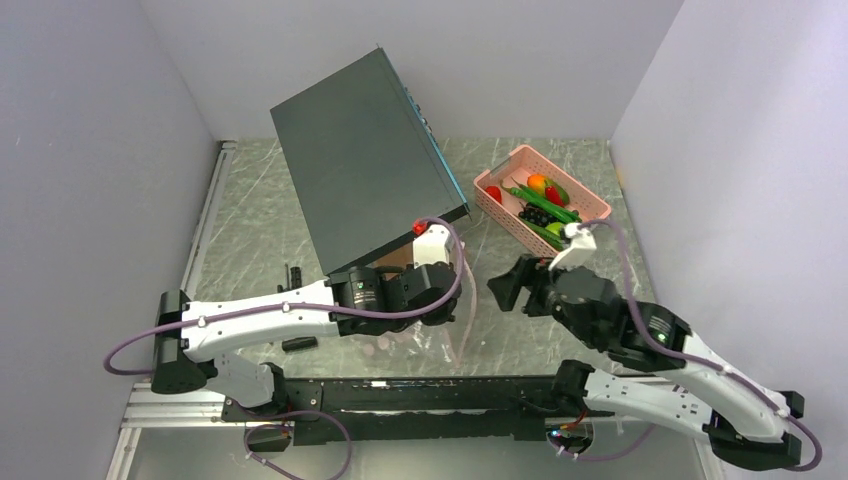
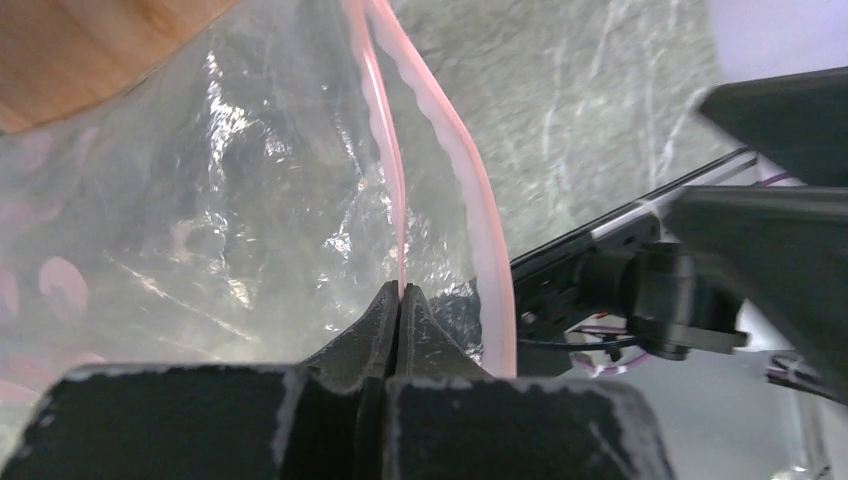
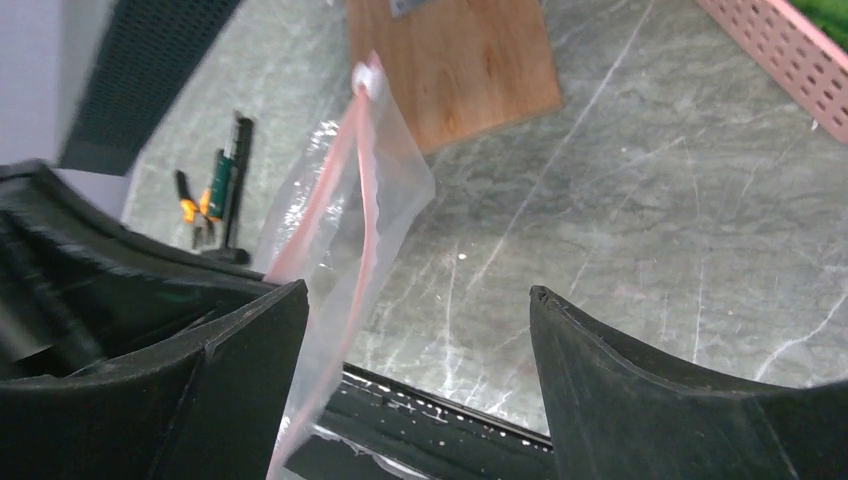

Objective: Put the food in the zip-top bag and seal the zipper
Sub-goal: Open the zipper of the food storage bag at the center of the board.

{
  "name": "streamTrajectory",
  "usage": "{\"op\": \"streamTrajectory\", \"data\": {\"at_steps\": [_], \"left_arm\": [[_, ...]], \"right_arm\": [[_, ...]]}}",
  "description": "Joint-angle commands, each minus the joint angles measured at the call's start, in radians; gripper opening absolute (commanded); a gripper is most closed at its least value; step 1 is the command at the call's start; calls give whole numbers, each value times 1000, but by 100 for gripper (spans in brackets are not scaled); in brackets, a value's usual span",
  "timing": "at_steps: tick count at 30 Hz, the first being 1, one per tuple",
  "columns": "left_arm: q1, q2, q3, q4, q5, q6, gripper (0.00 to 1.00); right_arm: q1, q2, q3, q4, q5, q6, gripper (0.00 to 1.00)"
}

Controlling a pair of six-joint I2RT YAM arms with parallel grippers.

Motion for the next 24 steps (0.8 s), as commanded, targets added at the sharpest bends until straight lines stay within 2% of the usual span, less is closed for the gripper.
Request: {"op": "streamTrajectory", "data": {"at_steps": [1, 4, 9, 13, 14, 16, 17, 24], "left_arm": [[-4, -29, 11, 124, -9, -14, 0], [-4, -10, 28, 103, -9, -24, 0], [-3, -4, 35, 77, -22, -39, 0], [-4, -19, 23, 64, -37, -52, 0], [-4, -23, 18, 63, -37, -54, 0], [-4, -24, 11, 59, -39, -55, 0], [-4, -22, 12, 50, -44, -59, 0], [-5, 27, 76, -44, -89, -56, 2]], "right_arm": [[1, 126, 16, -51, -22, 62, 83], [1, 141, -25, 17, -72, 58, 80], [2, 151, -69, 48, -63, 75, 64], [2, 144, -93, 99, -71, 49, 40], [2, 137, -102, 118, -75, 43, 31], [2, 124, -122, 159, -91, 37, 3], [2, 119, -131, 179, -97, 37, 0], [3, 126, -137, 226, -138, 41, 0]]}}
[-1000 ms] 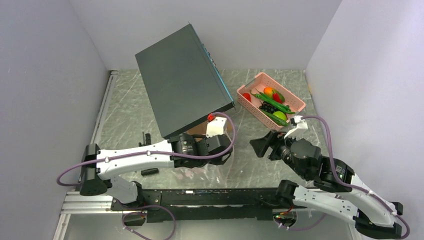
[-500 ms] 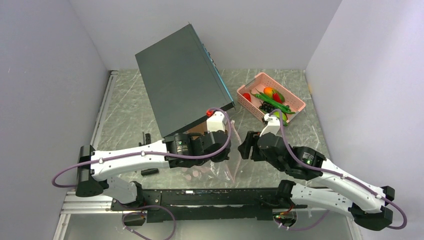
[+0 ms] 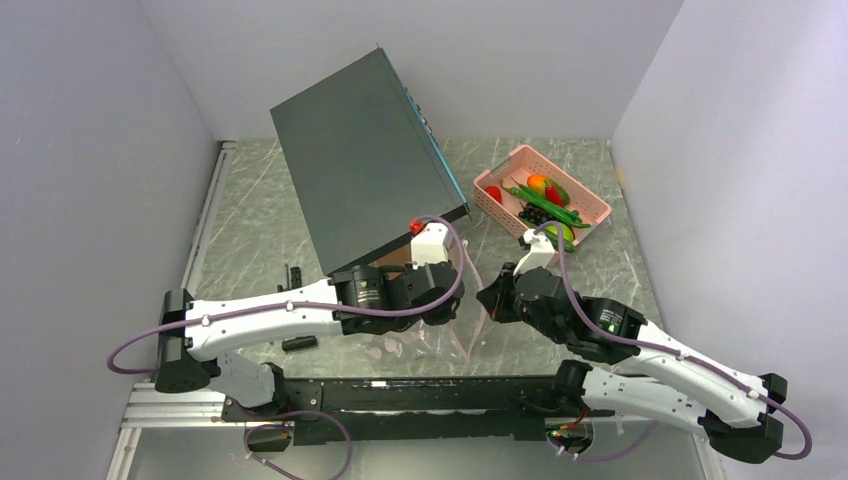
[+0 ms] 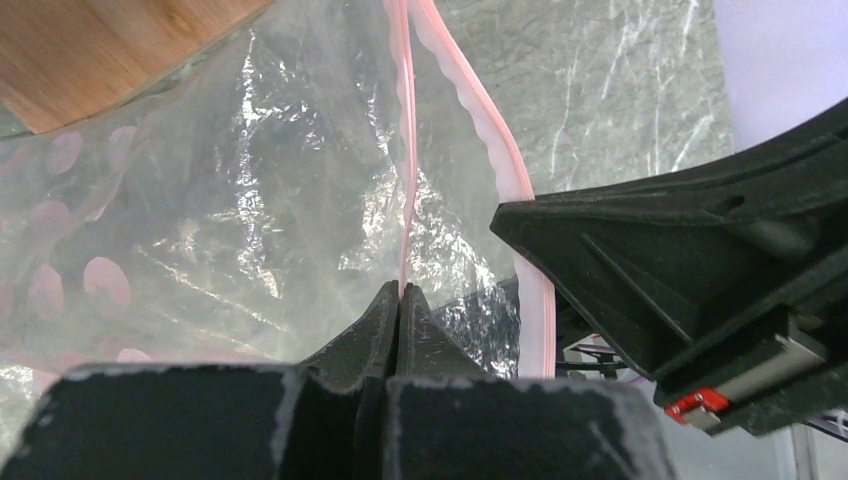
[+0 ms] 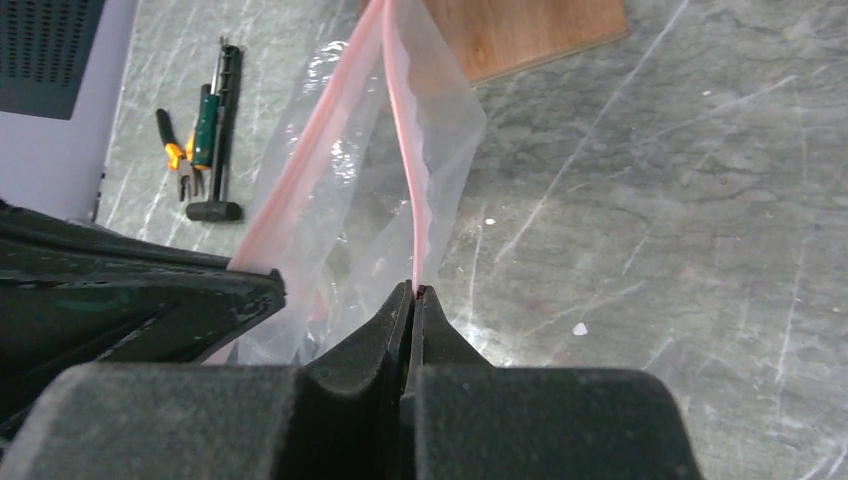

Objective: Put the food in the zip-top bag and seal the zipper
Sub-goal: Open the zipper of the food storage bag at the center of the board.

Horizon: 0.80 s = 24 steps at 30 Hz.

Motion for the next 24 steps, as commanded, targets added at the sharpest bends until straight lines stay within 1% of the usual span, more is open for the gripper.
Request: {"op": "streamTrajectory", "data": {"at_steps": [1, 4, 10, 17, 19, 20, 21, 23, 24], "left_arm": [[-5, 35, 76, -65, -63, -7, 6], [-5, 56, 96, -90, -75, -2, 17], [-4, 70, 102, -82, -81, 14, 33], [-4, 85, 122, -90, -100, 28, 34], [-2, 95, 136, -109, -106, 36, 30], [-1, 99, 145, -127, -116, 36, 26], [-2, 101, 152, -148, -127, 33, 20], [-2, 98, 162, -189, -149, 18, 2], [-2, 92, 164, -206, -161, 9, 0]], "right_arm": [[2, -8, 6, 74, -29, -12, 0], [2, -28, 1, 85, -40, -17, 0], [1, -34, -12, 95, -61, -23, 0], [3, -13, -15, 98, -80, -32, 0], [2, -10, -17, 94, -82, -33, 0], [2, -10, -20, 91, -80, -32, 0], [2, -13, -24, 89, -75, -28, 0], [1, -17, -38, 76, -48, -13, 0], [2, -15, -46, 59, -24, 4, 0]]}}
